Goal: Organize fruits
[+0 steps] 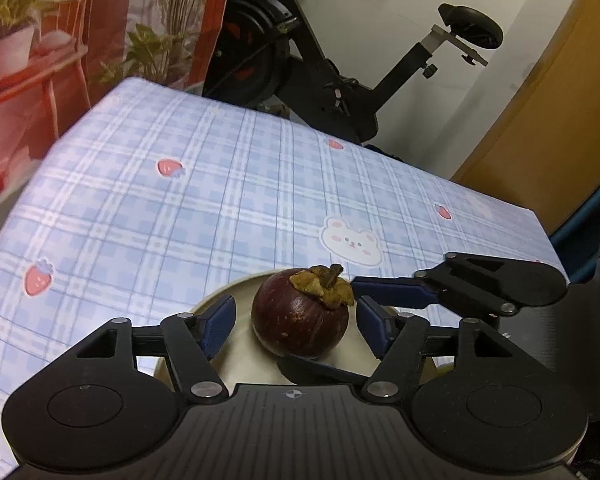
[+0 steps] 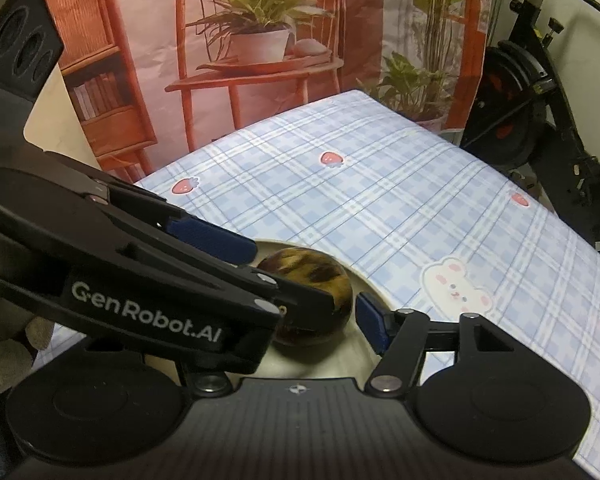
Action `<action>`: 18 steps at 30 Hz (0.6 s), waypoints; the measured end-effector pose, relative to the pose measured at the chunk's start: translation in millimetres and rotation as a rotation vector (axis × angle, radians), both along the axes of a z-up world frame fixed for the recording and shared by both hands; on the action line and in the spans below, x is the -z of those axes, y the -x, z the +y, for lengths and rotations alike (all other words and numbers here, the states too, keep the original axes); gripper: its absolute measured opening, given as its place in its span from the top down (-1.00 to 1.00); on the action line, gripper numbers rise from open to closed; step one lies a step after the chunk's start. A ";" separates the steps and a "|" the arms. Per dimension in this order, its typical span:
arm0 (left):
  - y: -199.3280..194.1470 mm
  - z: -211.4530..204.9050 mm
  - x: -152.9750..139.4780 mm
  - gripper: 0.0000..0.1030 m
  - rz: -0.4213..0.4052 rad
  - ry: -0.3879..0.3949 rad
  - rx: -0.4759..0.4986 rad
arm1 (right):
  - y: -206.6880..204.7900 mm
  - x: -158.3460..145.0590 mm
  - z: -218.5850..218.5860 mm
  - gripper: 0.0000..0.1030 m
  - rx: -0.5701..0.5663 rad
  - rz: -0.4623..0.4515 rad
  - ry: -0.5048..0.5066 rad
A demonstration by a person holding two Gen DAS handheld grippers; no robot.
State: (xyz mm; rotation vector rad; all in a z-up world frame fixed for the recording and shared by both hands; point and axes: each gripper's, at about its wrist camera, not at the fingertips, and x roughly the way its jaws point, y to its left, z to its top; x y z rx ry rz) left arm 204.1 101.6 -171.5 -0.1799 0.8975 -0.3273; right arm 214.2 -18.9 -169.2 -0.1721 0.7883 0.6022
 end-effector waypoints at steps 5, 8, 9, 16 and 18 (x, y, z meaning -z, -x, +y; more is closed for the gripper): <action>7.6 -8.0 -16.2 -0.35 -0.049 -0.033 0.002 | 7.7 -7.9 -10.8 -0.38 0.007 -0.014 -0.012; 12.9 -15.7 -26.6 -0.36 -0.079 -0.058 0.004 | 12.8 -13.2 -20.1 -0.38 0.013 -0.022 -0.021; 14.9 -18.8 -30.3 -0.36 -0.090 -0.071 0.002 | 14.4 -15.5 -23.5 -0.38 0.017 -0.026 -0.025; 28.8 -38.0 -50.8 -0.36 -0.152 -0.109 -0.021 | 27.8 -31.7 -50.7 -0.39 0.067 -0.057 -0.062; 33.0 -42.9 -55.7 -0.36 -0.168 -0.114 -0.028 | 31.7 -36.9 -61.5 -0.39 0.089 -0.067 -0.081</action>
